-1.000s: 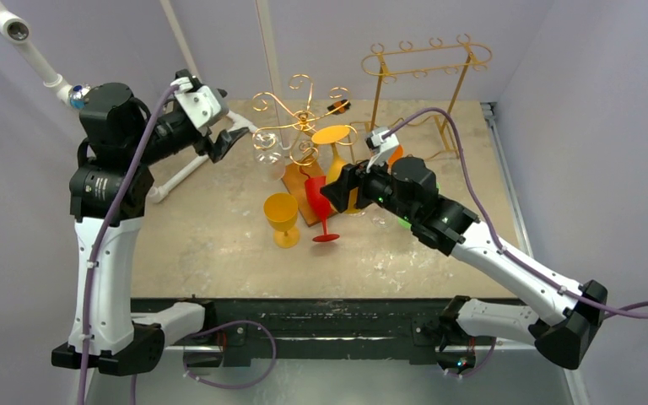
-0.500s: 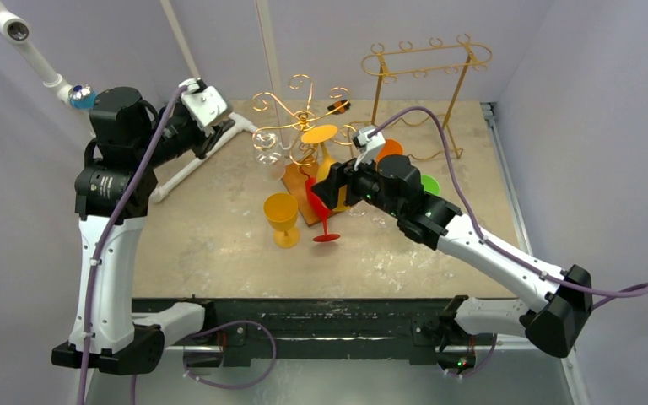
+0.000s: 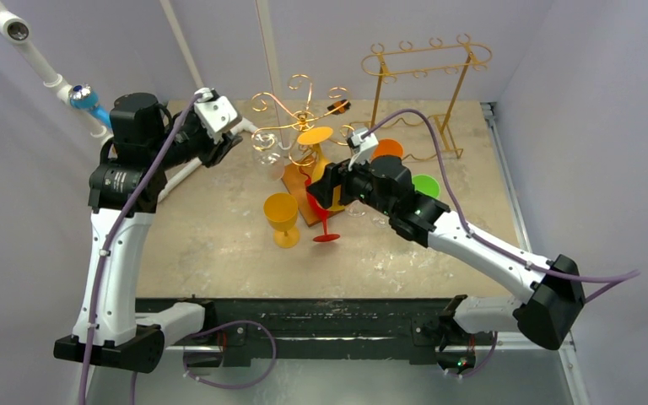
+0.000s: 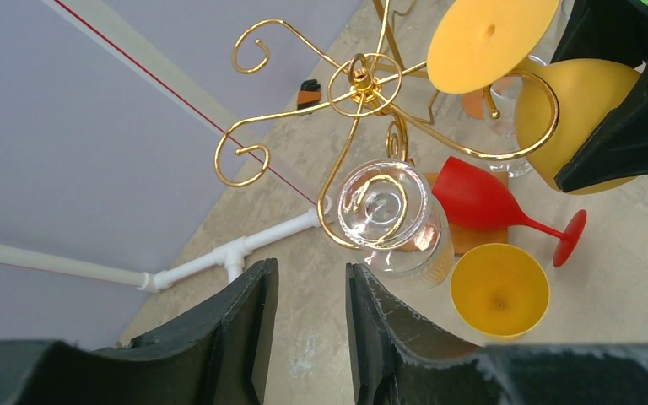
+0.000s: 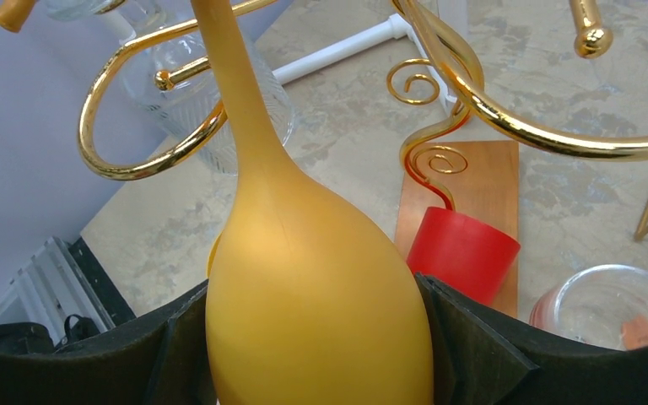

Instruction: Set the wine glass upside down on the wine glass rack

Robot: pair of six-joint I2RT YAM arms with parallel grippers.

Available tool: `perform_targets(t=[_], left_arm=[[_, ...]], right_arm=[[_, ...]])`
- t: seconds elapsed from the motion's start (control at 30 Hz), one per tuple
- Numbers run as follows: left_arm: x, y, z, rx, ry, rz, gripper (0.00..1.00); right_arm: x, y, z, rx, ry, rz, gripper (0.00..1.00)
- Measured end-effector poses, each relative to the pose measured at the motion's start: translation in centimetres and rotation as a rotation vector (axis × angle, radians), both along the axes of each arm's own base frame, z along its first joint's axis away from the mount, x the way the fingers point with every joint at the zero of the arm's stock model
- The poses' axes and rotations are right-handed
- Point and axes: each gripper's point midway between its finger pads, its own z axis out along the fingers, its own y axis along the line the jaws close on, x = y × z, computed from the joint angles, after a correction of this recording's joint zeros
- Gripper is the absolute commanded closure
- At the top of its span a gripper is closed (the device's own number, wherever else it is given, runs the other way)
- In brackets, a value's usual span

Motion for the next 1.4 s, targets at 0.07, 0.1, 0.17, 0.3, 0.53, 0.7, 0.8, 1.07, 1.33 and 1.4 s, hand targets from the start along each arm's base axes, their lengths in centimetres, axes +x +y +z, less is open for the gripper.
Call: perform_targets(t=[0.07, 0.1, 0.17, 0.3, 0.53, 0.7, 0.8, 1.07, 1.33, 1.4], left_arm=[[0.0, 0.0, 0.0, 0.000, 0.000, -0.001, 0.61], [0.0, 0.0, 0.0, 0.002, -0.002, -0.004, 0.61], [-0.1, -0.1, -0.1, 0.006, -0.005, -0.011, 0.60], [-0.2, -0.2, -1.0, 0.016, 0.009, -0.025, 0.60], [0.1, -0.1, -3.2, 0.044, 0.047, -0.028, 0.60], [0.3, 0.1, -4.8, 0.053, 0.082, -0.018, 0.60], [0.5, 0.0, -5.4, 0.049, 0.098, -0.017, 0.60], [1.2, -0.6, -5.7, 0.008, 0.112, -0.031, 0.57], [1.8, -0.9, -5.7, -0.008, 0.113, -0.031, 0.56], [1.9, -0.9, -5.6, -0.008, 0.110, -0.033, 0.56]], right_arm=[[0.1, 0.2, 0.0, 0.007, -0.002, 0.000, 0.97], [0.2, 0.2, 0.0, 0.007, -0.002, 0.000, 0.97], [0.4, 0.4, -0.3, 0.005, 0.002, -0.001, 0.97], [0.7, 0.8, -1.4, -0.012, 0.018, 0.000, 0.98], [1.1, 1.2, -2.3, -0.023, 0.027, 0.000, 0.99], [1.4, 1.5, -2.4, -0.021, 0.023, 0.003, 0.99], [1.4, 1.7, -2.4, -0.018, 0.022, 0.010, 0.98], [1.4, 2.2, -2.2, -0.008, 0.015, 0.029, 1.00], [1.3, 2.6, -1.7, 0.022, -0.008, 0.049, 1.00], [1.3, 2.7, -1.7, 0.026, -0.009, 0.054, 1.00]])
